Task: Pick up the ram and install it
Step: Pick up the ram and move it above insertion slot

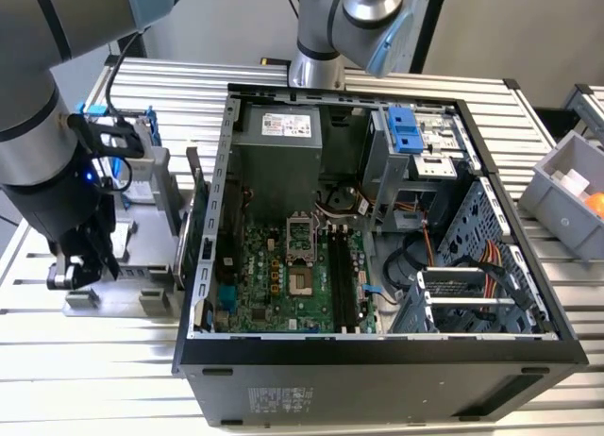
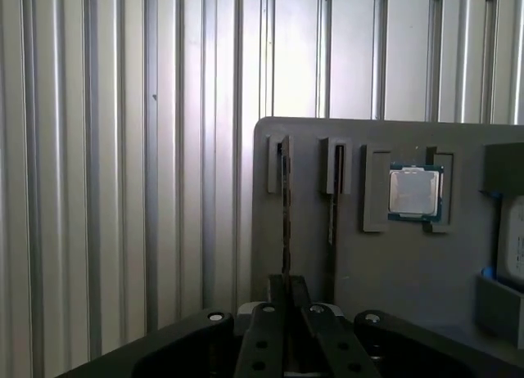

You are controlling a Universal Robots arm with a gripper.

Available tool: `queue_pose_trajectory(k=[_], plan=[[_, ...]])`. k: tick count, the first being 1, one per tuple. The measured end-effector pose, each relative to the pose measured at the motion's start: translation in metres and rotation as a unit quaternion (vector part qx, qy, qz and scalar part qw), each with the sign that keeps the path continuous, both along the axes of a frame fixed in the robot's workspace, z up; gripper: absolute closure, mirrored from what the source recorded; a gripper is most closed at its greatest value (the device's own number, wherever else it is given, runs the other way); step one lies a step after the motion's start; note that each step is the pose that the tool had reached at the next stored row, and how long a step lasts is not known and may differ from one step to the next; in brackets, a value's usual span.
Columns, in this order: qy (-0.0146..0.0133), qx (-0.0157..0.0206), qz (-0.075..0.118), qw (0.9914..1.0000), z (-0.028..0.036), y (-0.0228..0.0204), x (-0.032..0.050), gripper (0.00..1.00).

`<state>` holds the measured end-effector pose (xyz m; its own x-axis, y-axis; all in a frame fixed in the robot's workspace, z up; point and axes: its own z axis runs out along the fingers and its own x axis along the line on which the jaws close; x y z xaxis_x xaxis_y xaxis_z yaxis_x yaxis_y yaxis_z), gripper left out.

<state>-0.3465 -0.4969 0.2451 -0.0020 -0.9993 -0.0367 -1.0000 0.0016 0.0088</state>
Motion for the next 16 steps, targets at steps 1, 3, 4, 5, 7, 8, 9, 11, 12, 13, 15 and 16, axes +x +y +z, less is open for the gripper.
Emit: queue_pose_trajectory(k=[1,3,4,5,7,8,9,11,12,13,15,16], plan=[[0.0,0.0,0.0,1.0,0.0007,0.0,0.0,1.0],[0.0,0.0,0.0,1.0,0.0023,0.0,0.0,1.0],[0.0,0.0,0.0,1.0,0.0031,0.0,0.0,1.0],[0.0,0.0,0.0,1.0,0.004,0.0,0.0,1.0],[0.0,0.0,0.0,1.0,0.0062,0.0,0.0,1.0],[0.0,0.0,0.0,1.0,0.0074,0.0,0.0,1.0],[0.0,0.0,0.0,1.0,0.0087,0.0,0.0,1.0],[0.0,0.0,0.0,1.0,0.0122,0.0,0.0,1.0],[0.0,0.0,0.0,1.0,0.0133,0.0,0.0,1.0],[0.0,0.0,0.0,1.0,0.0143,0.0,0.0,1.0],[0.0,0.0,0.0,1.0,0.0167,0.0,0.0,1.0],[0.0,0.0,0.0,1.0,0.0179,0.0,0.0,1.0]])
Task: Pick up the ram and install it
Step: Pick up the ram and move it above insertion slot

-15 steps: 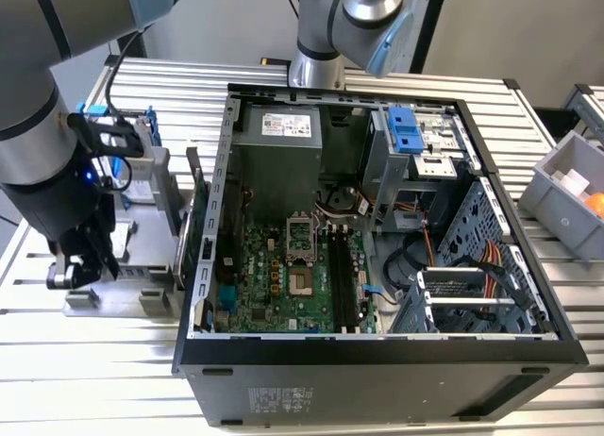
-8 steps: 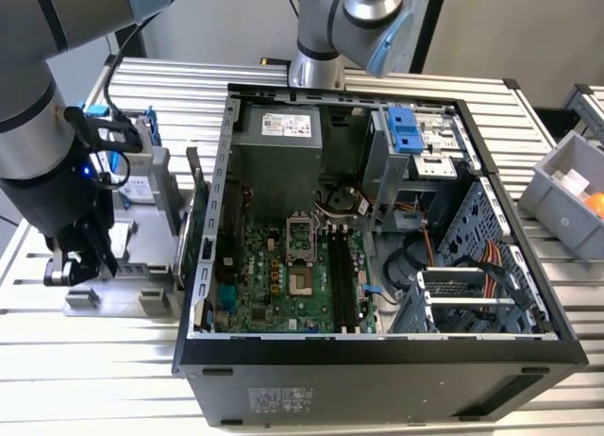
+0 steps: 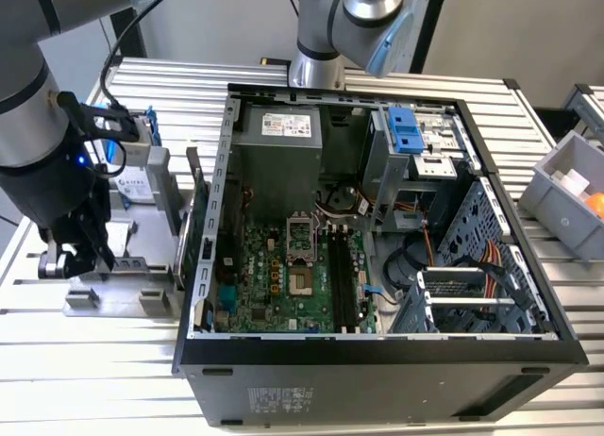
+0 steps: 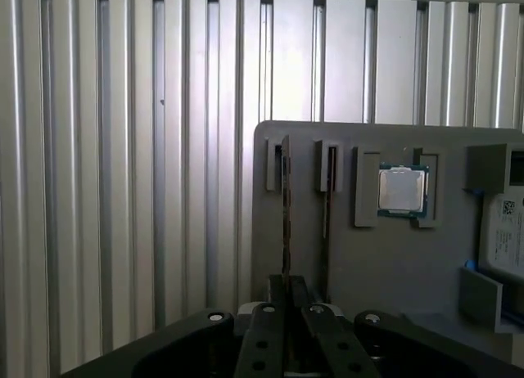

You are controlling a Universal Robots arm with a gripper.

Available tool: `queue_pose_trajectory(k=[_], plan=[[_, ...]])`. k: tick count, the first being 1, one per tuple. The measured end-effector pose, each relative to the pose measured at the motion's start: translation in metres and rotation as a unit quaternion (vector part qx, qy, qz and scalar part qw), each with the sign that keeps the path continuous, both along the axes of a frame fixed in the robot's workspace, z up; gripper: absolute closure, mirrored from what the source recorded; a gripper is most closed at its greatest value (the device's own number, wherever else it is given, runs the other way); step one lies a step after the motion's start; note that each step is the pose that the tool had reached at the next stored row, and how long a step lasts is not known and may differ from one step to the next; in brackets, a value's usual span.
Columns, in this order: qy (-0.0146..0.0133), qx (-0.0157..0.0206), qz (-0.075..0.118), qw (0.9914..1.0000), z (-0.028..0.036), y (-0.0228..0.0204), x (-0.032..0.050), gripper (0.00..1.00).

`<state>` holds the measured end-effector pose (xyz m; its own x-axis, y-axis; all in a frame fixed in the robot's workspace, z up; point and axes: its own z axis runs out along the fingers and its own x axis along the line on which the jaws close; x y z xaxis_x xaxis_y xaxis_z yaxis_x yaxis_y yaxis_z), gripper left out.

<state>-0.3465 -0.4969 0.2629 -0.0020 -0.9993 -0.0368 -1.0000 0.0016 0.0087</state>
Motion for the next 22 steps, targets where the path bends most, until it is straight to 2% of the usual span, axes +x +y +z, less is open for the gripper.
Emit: queue_pose_trajectory(k=[13,22], plan=[[0.0,0.0,0.0,1.0,0.0149,0.0,0.0,1.0],[0.0,0.0,-0.006,0.99998,0.0223,0.0,0.0,1.0]])
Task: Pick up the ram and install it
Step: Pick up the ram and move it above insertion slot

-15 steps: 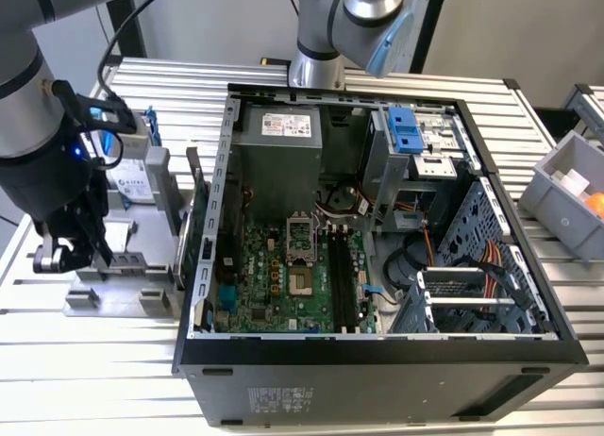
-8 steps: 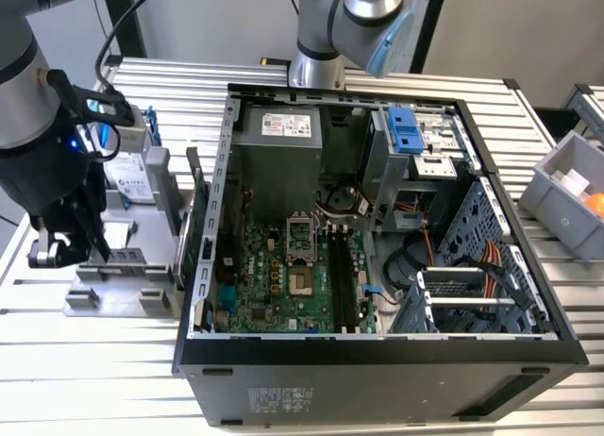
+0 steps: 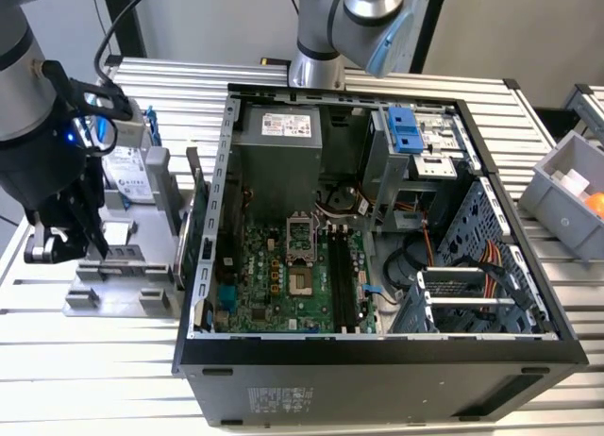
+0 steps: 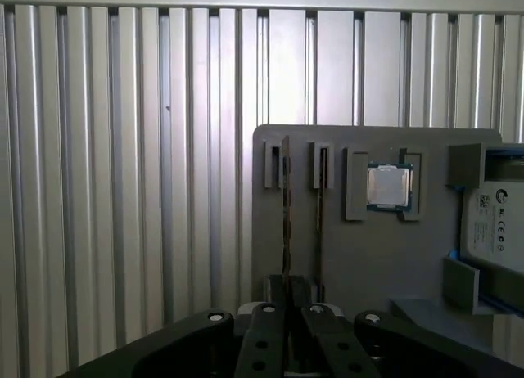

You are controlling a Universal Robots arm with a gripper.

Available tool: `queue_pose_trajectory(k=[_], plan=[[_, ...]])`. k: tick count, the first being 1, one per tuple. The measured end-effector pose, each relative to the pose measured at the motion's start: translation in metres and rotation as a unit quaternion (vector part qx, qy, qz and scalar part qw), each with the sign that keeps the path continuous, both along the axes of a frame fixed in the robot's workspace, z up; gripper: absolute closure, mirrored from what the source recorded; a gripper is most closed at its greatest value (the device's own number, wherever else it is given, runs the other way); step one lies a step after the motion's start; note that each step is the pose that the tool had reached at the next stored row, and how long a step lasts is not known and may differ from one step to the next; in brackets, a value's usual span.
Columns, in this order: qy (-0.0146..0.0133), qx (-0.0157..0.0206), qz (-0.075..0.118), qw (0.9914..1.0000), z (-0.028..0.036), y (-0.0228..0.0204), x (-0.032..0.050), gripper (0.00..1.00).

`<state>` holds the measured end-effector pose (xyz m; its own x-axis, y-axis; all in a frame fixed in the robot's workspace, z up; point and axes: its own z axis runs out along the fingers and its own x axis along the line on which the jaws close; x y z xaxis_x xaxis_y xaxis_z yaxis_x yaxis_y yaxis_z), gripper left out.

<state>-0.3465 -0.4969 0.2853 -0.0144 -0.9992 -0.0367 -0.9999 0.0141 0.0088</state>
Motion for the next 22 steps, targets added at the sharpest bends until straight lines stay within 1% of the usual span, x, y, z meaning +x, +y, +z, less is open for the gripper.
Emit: queue_pose_trajectory(k=[7,8,22], plan=[[0.0,0.0,0.0,1.0,0.0064,0.0,0.0,1.0],[0.0,0.0,0.0,1.0,0.0097,0.0,0.0,1.0],[0.0,0.0,0.0,1.0,0.0212,0.0,0.0,1.0]])
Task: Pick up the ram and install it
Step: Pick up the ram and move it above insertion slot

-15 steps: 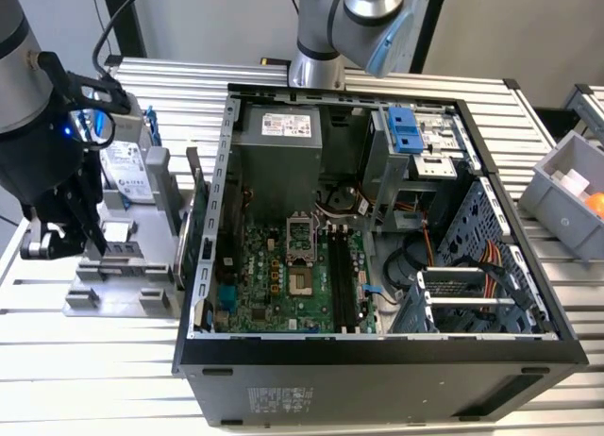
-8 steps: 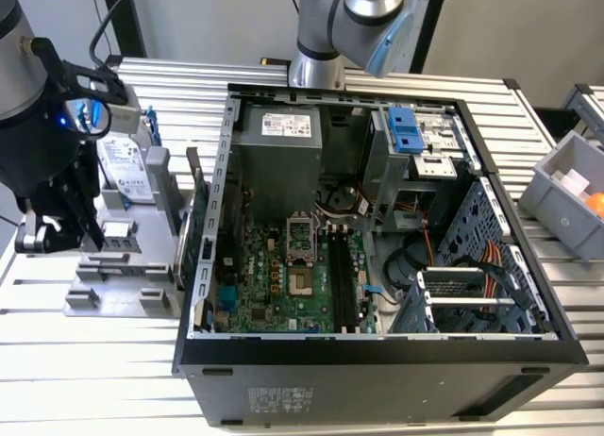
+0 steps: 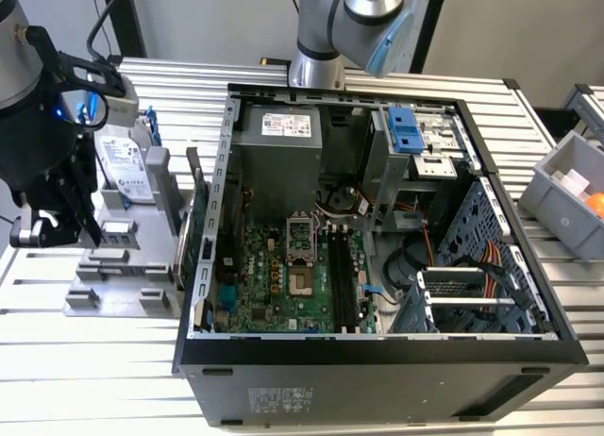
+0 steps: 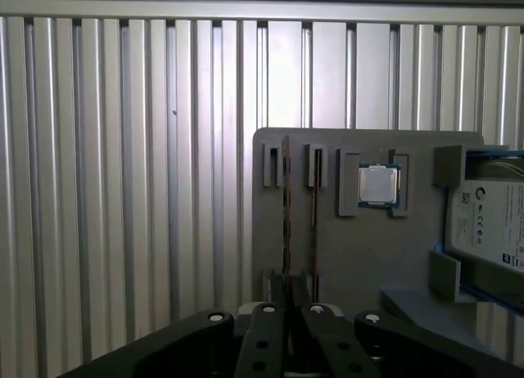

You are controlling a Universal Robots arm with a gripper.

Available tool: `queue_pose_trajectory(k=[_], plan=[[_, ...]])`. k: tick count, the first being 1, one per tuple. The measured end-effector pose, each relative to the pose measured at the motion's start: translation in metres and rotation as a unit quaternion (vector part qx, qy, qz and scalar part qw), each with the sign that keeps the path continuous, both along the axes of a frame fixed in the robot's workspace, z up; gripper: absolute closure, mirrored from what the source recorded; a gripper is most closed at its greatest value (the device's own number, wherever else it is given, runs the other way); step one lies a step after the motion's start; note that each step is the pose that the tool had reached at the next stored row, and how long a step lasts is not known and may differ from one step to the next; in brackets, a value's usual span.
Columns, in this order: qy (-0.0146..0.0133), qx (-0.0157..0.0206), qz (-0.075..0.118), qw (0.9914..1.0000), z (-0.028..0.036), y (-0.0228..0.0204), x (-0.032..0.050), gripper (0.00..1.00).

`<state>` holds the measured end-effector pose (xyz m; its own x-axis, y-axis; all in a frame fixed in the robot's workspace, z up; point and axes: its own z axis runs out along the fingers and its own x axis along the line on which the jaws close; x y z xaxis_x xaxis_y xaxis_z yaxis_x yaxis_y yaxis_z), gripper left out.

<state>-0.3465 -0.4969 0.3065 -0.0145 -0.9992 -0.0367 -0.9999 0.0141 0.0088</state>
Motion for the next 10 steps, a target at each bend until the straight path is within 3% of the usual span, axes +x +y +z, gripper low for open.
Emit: queue_pose_trajectory(k=[10], plan=[[0.0,0.0,0.0,1.0,0.0092,0.0,0.0,1.0]])
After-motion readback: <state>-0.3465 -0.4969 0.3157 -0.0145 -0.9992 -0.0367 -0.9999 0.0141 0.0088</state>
